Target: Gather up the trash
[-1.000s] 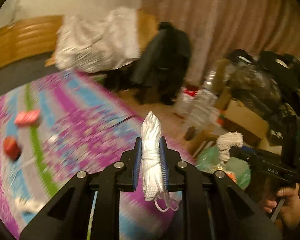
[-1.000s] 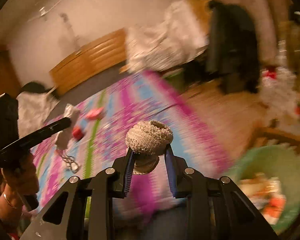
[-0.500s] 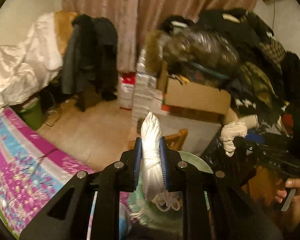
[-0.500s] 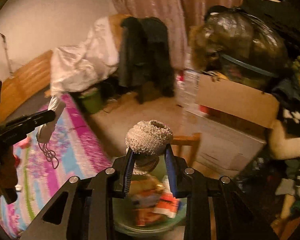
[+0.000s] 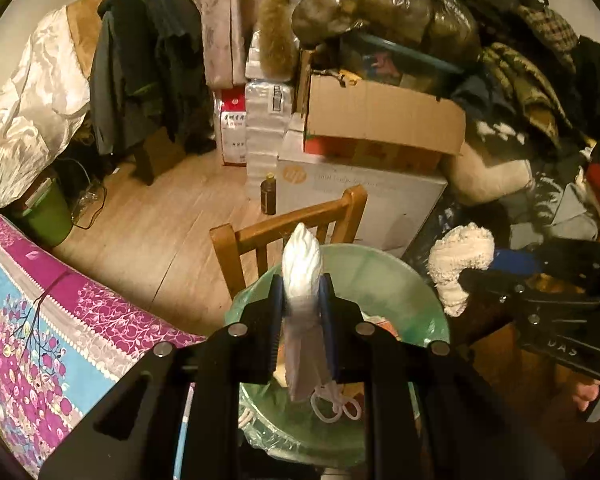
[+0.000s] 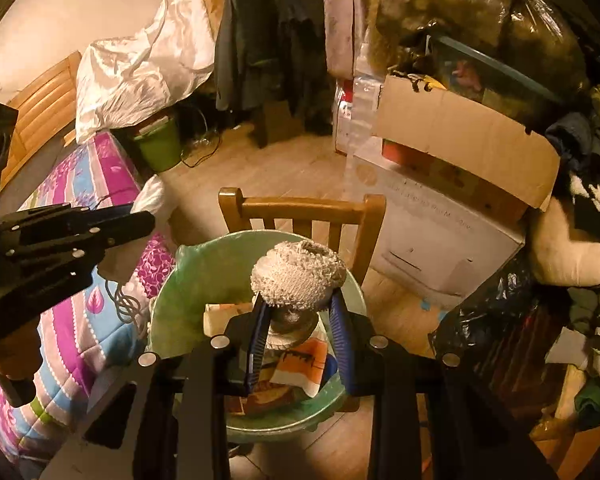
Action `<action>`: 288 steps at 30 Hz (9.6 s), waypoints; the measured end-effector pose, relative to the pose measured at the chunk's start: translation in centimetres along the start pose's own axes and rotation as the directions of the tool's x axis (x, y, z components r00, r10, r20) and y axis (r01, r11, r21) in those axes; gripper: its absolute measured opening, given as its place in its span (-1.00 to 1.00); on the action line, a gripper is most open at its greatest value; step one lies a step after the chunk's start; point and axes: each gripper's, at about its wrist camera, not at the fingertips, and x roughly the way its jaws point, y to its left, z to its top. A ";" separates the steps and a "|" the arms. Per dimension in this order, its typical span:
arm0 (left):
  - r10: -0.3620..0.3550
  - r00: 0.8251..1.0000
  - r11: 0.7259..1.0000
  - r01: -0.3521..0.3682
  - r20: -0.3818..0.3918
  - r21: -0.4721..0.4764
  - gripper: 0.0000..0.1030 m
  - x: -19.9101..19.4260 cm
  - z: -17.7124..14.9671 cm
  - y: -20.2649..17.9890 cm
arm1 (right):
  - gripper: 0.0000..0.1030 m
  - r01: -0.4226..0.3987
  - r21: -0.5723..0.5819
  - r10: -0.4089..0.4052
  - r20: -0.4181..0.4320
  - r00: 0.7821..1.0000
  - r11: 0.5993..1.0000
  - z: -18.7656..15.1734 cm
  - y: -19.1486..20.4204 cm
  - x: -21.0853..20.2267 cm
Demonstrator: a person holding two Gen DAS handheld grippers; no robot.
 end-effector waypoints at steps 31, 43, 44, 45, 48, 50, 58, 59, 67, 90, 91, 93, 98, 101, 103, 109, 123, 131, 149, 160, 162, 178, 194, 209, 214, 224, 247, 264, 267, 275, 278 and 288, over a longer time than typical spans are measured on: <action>0.017 0.999 1.000 -0.016 -0.028 0.025 -0.19 1.4 -0.5 -0.2 | -0.14 -0.045 0.044 0.045 -0.006 0.999 0.998 0.3 -0.3 1.7; 0.038 0.999 0.999 -0.038 -0.024 -0.016 -0.19 0.5 -1.5 1.4 | -0.14 -0.075 0.031 0.075 0.017 0.997 0.997 0.5 0.8 1.5; 0.048 0.999 0.998 -0.049 -0.019 -0.026 -0.19 0.1 -1.9 1.9 | -0.14 -0.079 0.023 0.078 0.020 0.997 0.997 0.5 1.2 1.5; 0.059 0.998 0.998 -0.059 -0.016 -0.036 -0.19 -0.3 -2.2 2.3 | -0.14 -0.084 0.014 0.084 0.024 0.996 0.996 0.6 1.7 1.6; 0.105 0.994 0.991 -0.104 0.003 -0.081 -0.19 -2.0 -3.6 4.2 | -0.14 -0.093 -0.011 0.093 0.046 0.995 0.996 0.8 3.0 1.5; 0.157 0.987 0.982 -0.154 0.016 -0.110 -0.19 -3.4 -5.1 5.8 | -0.14 -0.113 -0.028 0.115 0.076 0.990 0.993 1.0 4.4 1.2; 0.370 0.929 0.873 -0.352 -0.014 -0.337 -0.19 -11.0 -14.5 14.4 | -0.14 -0.215 -0.163 0.238 0.141 0.961 0.963 1.2 12.4 0.1; 0.398 0.917 0.842 -0.378 -0.028 -0.385 -0.19 -12.4 -16.1 15.8 | -0.14 -0.235 -0.187 0.261 0.129 0.957 0.954 1.1 14.0 0.3; 0.580 0.796 0.562 -0.544 -0.172 -0.623 -0.19 -22.4 -28.5 24.3 | -0.13 -0.406 -0.409 0.425 -0.047 0.904 0.817 -2.1 28.8 1.9; 0.579 0.752 0.292 -0.552 -0.315 -0.781 0.64 -32.6 -46.9 48.7 | 0.75 -0.644 -0.747 0.617 -0.431 0.658 0.164 -13.9 68.9 6.3; 0.572 0.752 0.294 -0.561 -0.328 -0.774 0.64 -32.0 -47.0 49.4 | 0.75 -0.650 -0.747 0.610 -0.454 0.649 0.137 -14.1 69.9 6.9; 0.565 0.752 0.307 -0.574 -0.340 -0.759 0.65 -31.2 -47.0 50.2 | 0.75 -0.655 -0.748 0.592 -0.484 0.645 0.102 -14.6 71.2 8.0; 0.578 0.707 0.336 -0.661 -0.406 -0.671 0.65 -29.2 -47.1 51.5 | 0.29 -0.647 -0.762 0.540 -0.543 0.643 0.004 -16.8 72.9 9.3; 0.587 0.689 0.308 -0.675 -0.424 -0.670 0.13 -29.2 -47.6 51.8 | -0.20 -0.670 -0.742 0.528 -0.577 0.623 -0.022 -17.6 73.1 9.3; 0.551 0.718 0.317 -0.651 -0.424 -0.690 -0.48 -29.1 -48.2 52.0 | -0.54 -0.676 -0.736 0.531 -0.584 0.614 -0.028 -18.0 72.8 9.0; 0.613 0.681 0.322 -0.678 -0.400 -0.661 -0.51 -30.4 -47.4 49.3 | -0.62 -0.673 -0.740 0.570 -0.545 0.615 0.019 -17.8 71.0 7.1; 0.689 0.677 0.373 -0.637 -0.258 -0.674 -0.51 -34.8 -42.3 35.3 | -0.62 -0.705 -0.666 0.695 -0.388 0.605 0.243 -12.7 59.6 -0.2; 0.690 0.656 0.378 -0.687 -0.306 -0.621 -0.51 -31.7 -37.2 28.7 | -0.62 -0.660 -0.630 0.687 -0.262 0.677 0.410 -10.0 52.7 -3.4; 0.662 0.742 0.625 -0.623 -0.104 -0.470 -0.51 -25.4 -19.3 19.3 | -0.62 -0.480 -0.434 0.564 0.082 0.822 0.762 -0.5 32.4 -8.7; 0.534 0.845 0.816 -0.509 0.021 -0.275 -0.51 -17.9 -8.9 12.1 | -0.62 -0.277 -0.193 0.318 0.233 0.919 0.941 3.5 15.5 -8.9; 0.497 0.867 0.848 -0.478 0.031 -0.231 -0.51 -16.3 -7.4 10.7 | -0.62 -0.230 -0.157 0.263 0.241 0.934 0.961 3.5 13.0 -8.7; 0.032 0.998 0.997 -0.029 -0.048 0.068 -0.51 -2.9 -3.5 -0.1 | -0.62 0.105 0.154 -0.124 0.125 0.984 0.982 -3.5 -1.2 -3.9; -0.071 0.992 0.987 0.085 -0.104 0.139 -0.47 2.1 -3.7 -2.2 | -0.23 0.087 0.185 -0.101 0.070 0.992 0.979 -5.1 0.7 -0.1; -0.033 0.998 0.990 0.041 -0.059 0.133 -0.44 0.3 -4.8 -1.3 | -0.21 0.162 0.280 -0.211 0.154 0.965 0.946 -7.3 0.1 -3.0; -0.040 0.999 0.990 0.044 -0.037 0.135 -0.18 -1.4 -5.1 -1.6 | 0.21 0.253 0.342 -0.327 0.180 0.928 0.905 -8.8 0.2 -5.9; -0.032 0.996 0.987 0.020 0.077 0.161 0.34 -6.2 -5.5 -3.0 | 0.69 0.407 0.365 -0.489 0.168 0.856 0.837 -11.1 2.3 -9.8; 0.022 0.955 0.978 -0.083 0.297 0.194 0.45 -10.8 -9.5 -3.7 | 0.90 0.485 0.333 -0.577 0.295 0.761 0.809 -14.8 5.7 -12.0; 0.036 0.947 0.944 -0.136 0.318 0.300 0.48 -9.4 -10.9 -6.7 | 0.90 0.478 0.399 -0.593 0.244 0.767 0.782 -16.4 1.1 -9.6; 0.031 0.948 0.942 -0.134 0.316 0.309 0.48 -9.2 -11.0 -7.0 | 0.90 0.464 0.410 -0.582 0.235 0.778 0.785 -16.6 0.7 -9.3; -0.008 0.955 0.935 -0.098 0.298 0.340 0.48 -9.2 -11.2 -7.7 | 0.90 0.453 0.413 -0.574 0.240 0.783 0.790 -16.4 0.5 -9.2; -0.020 0.957 0.932 -0.086 0.288 0.351 0.48 -9.1 -11.5 -7.8 | 0.90 0.455 0.407 -0.573 0.241 0.783 0.792 -16.5 0.7 -9.2; -0.004 0.962 0.937 -0.092 0.273 0.338 0.48 -8.8 -11.5 -7.3 | 0.90 0.425 0.383 -0.539 0.271 0.797 0.820 -16.6 1.3 -9.2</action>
